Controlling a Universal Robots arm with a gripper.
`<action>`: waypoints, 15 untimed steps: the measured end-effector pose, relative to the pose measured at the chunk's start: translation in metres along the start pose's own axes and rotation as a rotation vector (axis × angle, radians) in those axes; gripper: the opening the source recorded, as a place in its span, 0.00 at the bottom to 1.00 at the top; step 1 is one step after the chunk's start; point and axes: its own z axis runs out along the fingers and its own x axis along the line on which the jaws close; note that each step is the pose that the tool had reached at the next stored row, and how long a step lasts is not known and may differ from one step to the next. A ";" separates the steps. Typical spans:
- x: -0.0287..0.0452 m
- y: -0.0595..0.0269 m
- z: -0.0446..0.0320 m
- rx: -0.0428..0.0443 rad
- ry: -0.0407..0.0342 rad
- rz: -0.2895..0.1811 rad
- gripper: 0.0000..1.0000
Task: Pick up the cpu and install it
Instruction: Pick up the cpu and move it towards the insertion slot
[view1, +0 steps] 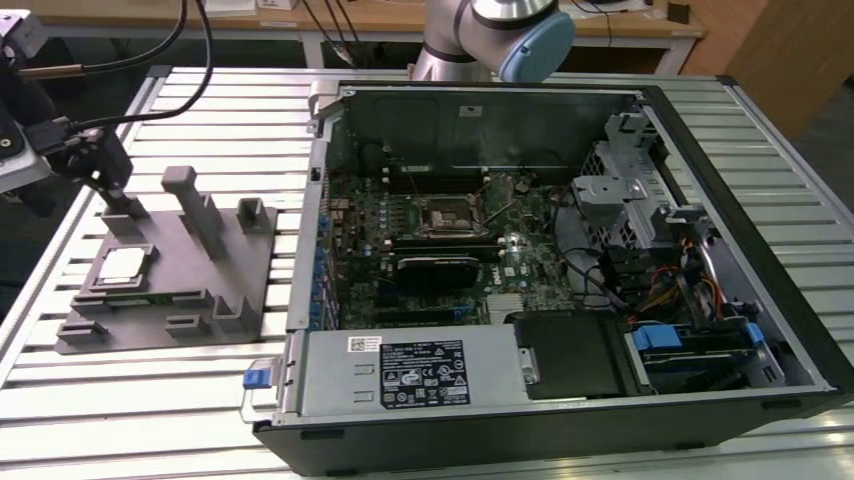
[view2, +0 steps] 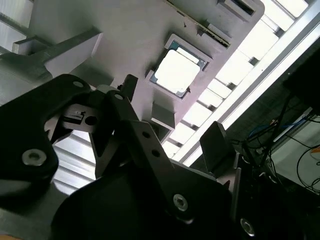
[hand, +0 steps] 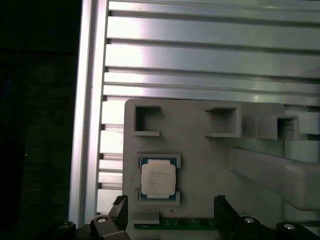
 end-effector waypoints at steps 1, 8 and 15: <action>0.0000 0.0000 0.0007 0.0000 0.0000 0.000 0.78; 0.0001 -0.0002 0.0042 0.0001 0.0001 0.000 0.78; 0.0001 -0.0003 0.0076 0.0000 0.0000 0.000 0.78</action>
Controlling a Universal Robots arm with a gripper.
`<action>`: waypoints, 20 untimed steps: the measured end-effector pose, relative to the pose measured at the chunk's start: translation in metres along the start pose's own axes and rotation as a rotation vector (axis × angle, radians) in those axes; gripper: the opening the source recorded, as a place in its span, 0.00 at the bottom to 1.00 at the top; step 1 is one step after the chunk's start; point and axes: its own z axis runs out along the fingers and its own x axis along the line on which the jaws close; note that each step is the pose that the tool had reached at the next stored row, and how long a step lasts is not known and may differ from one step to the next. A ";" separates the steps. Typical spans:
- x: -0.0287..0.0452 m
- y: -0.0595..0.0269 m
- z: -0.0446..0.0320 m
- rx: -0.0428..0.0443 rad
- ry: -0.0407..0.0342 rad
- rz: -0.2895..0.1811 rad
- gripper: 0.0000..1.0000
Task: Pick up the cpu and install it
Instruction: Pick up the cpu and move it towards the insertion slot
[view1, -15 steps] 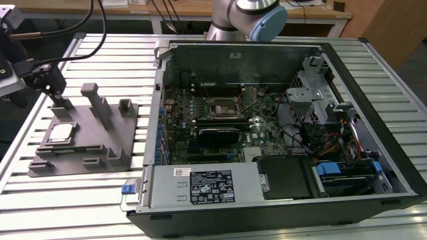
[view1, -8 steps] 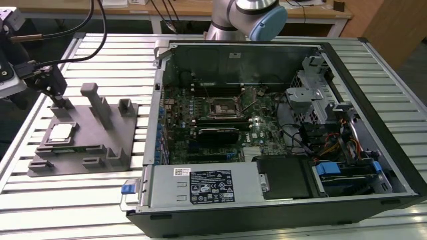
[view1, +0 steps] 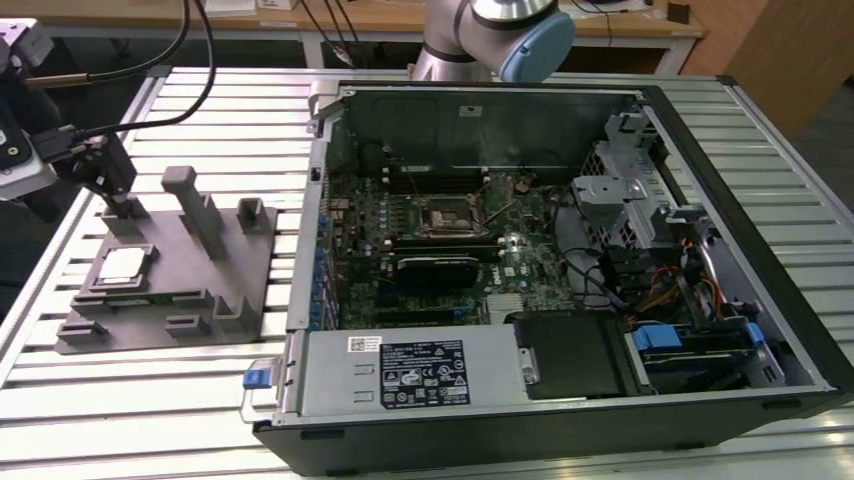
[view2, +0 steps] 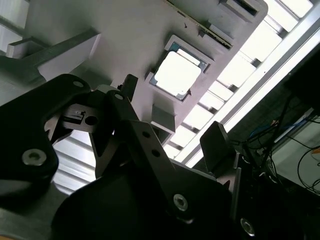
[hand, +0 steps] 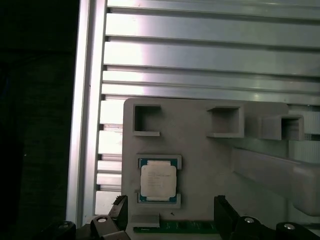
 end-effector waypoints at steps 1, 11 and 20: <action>0.0000 0.0000 0.0005 0.0000 0.0000 0.000 0.78; 0.0001 -0.0002 0.0052 0.0001 0.0001 0.000 0.78; 0.0002 -0.0004 0.0092 0.0001 0.0001 0.000 0.78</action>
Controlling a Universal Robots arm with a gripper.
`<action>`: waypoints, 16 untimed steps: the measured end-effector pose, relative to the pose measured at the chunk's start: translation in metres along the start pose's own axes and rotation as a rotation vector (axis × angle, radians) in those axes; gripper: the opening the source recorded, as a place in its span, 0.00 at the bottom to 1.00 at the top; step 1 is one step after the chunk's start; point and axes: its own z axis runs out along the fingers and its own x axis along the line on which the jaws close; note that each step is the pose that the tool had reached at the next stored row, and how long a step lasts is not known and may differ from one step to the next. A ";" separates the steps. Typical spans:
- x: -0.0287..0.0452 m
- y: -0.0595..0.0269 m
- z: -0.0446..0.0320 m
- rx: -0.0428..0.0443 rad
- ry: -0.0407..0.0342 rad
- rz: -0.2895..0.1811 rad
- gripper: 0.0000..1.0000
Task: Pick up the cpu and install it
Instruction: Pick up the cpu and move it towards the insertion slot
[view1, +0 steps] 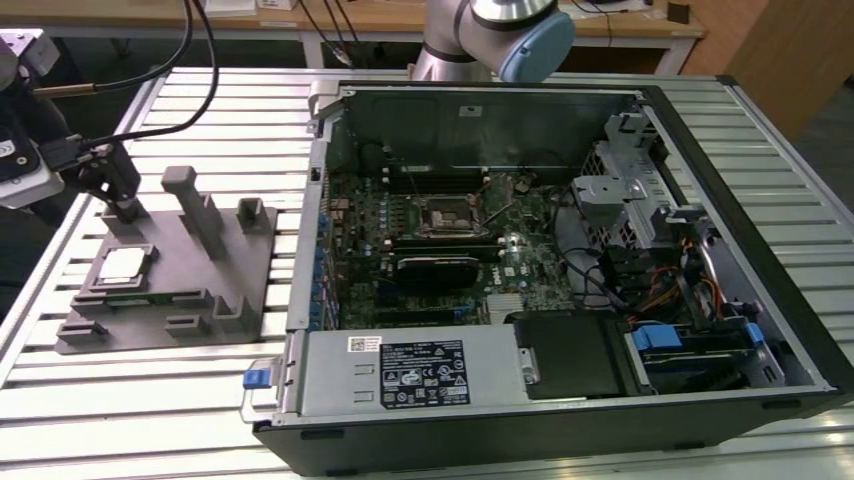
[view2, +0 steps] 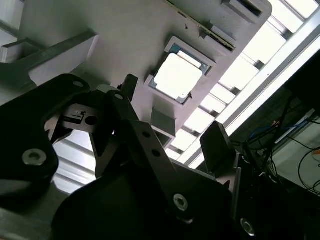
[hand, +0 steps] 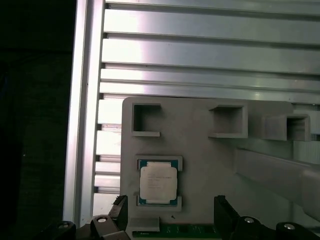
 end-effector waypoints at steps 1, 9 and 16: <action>0.0000 0.0000 0.0004 0.0000 0.0000 0.000 0.78; 0.0001 -0.0002 0.0040 0.0000 0.0001 0.000 0.78; 0.0001 -0.0003 0.0076 0.0001 0.0002 0.000 0.78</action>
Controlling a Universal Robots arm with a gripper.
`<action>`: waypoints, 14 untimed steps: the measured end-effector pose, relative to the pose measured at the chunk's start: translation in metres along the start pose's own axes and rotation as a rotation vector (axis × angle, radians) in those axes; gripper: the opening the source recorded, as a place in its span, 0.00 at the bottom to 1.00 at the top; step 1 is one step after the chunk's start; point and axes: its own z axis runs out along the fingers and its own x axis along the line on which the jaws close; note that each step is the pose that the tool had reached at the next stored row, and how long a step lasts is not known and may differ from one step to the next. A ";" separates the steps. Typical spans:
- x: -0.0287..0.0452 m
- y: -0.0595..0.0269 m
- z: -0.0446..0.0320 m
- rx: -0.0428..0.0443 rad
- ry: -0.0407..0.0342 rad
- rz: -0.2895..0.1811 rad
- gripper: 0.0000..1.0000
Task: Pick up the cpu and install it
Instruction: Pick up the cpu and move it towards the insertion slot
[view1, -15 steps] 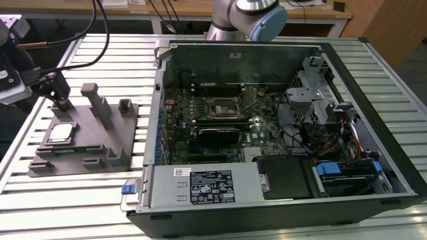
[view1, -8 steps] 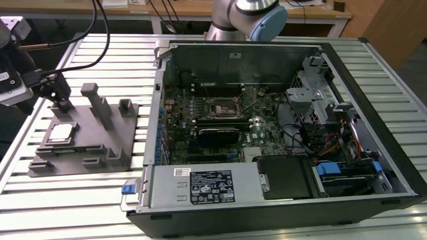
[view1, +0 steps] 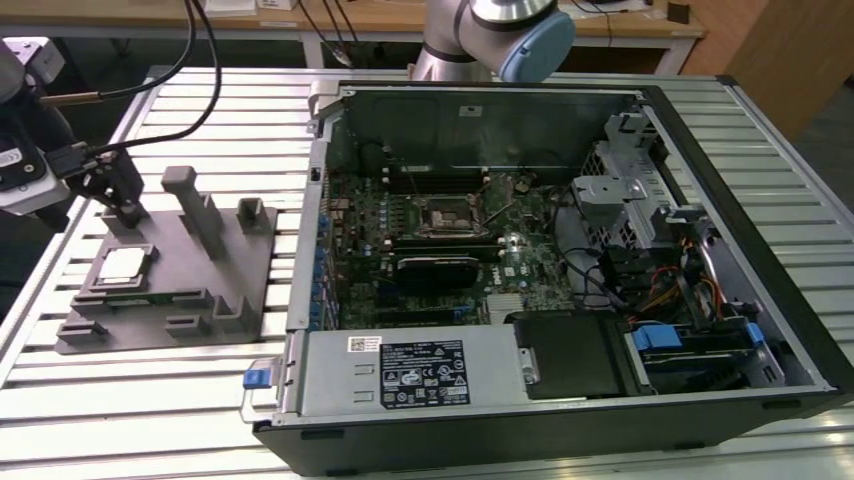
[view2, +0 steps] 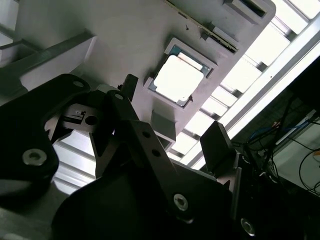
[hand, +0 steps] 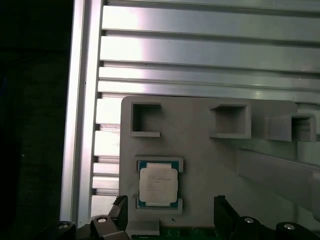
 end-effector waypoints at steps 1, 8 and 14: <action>0.0000 0.0000 0.0004 0.0000 0.0000 0.000 0.78; 0.0000 -0.0002 0.0041 -0.0001 -0.0002 0.000 0.78; 0.0002 -0.0010 0.0115 0.0051 0.0004 -0.012 0.78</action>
